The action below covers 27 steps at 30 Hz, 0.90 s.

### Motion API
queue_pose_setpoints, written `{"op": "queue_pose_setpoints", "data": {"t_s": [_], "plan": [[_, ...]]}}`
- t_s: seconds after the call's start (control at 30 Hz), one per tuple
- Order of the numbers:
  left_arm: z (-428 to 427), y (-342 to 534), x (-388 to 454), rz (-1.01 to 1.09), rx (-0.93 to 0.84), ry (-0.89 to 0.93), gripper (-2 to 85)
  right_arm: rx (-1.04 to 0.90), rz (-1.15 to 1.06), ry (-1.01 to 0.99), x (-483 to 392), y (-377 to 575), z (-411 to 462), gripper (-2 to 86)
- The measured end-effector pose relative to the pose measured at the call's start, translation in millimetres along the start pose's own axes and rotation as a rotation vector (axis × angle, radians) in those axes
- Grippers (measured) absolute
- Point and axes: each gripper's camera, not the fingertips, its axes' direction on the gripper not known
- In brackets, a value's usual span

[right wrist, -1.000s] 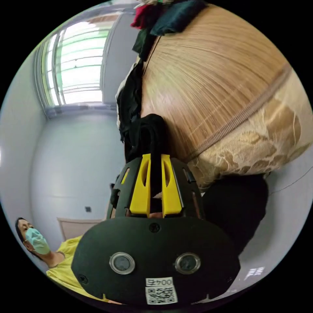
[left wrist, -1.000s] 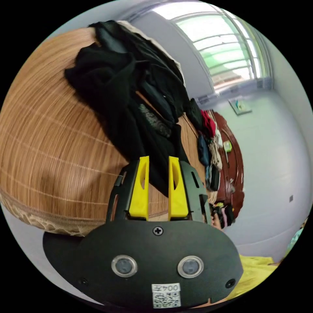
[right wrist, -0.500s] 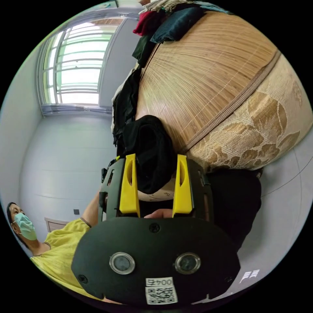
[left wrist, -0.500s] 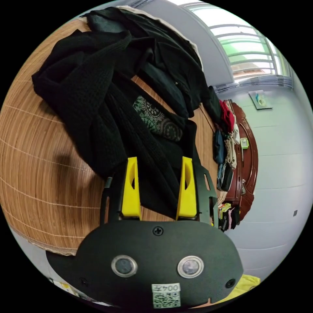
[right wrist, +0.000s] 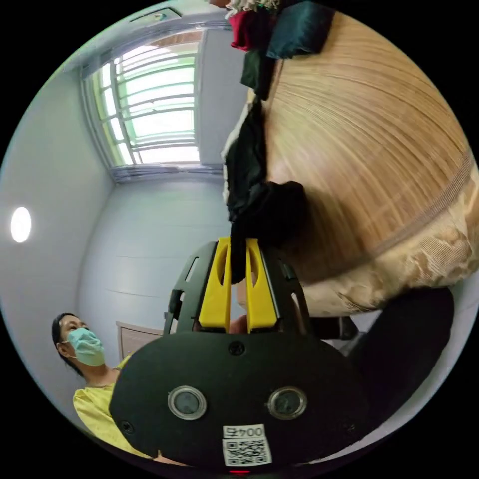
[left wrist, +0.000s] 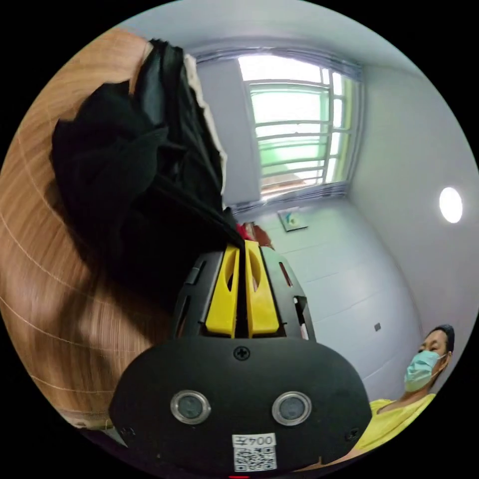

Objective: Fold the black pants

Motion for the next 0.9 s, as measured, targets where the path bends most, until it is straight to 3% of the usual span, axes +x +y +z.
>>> {"op": "queue_pose_setpoints", "data": {"t_s": [0.17, 0.33, 0.5, 0.67, 0.9], "plan": [[-99.6, -37.1, 131.3, 0.199, 0.076, 0.075, 2.9, 0.006, -0.162, -0.085, -130.8, -43.7, 39.0, 5.0], [-211.4, -64.1, 266.9, 0.358, 0.244, 0.164, 2.9, -0.043, -0.439, -0.084, -314.9, -64.8, 97.1, 5.1], [-287.3, -57.8, 335.1, 0.425, 0.316, 0.196, 3.0, -0.032, -0.557, -0.141, -418.7, -54.3, 132.6, 5.1], [-329.1, -45.3, 345.2, 0.441, 0.316, 0.173, 3.2, -0.066, -0.609, -0.087, -462.1, -50.3, 161.8, 5.0], [-323.2, -45.7, 251.8, 0.220, 0.270, 0.060, 3.0, -0.159, -0.494, 0.082, -425.4, -90.3, 226.7, 5.1]]}}
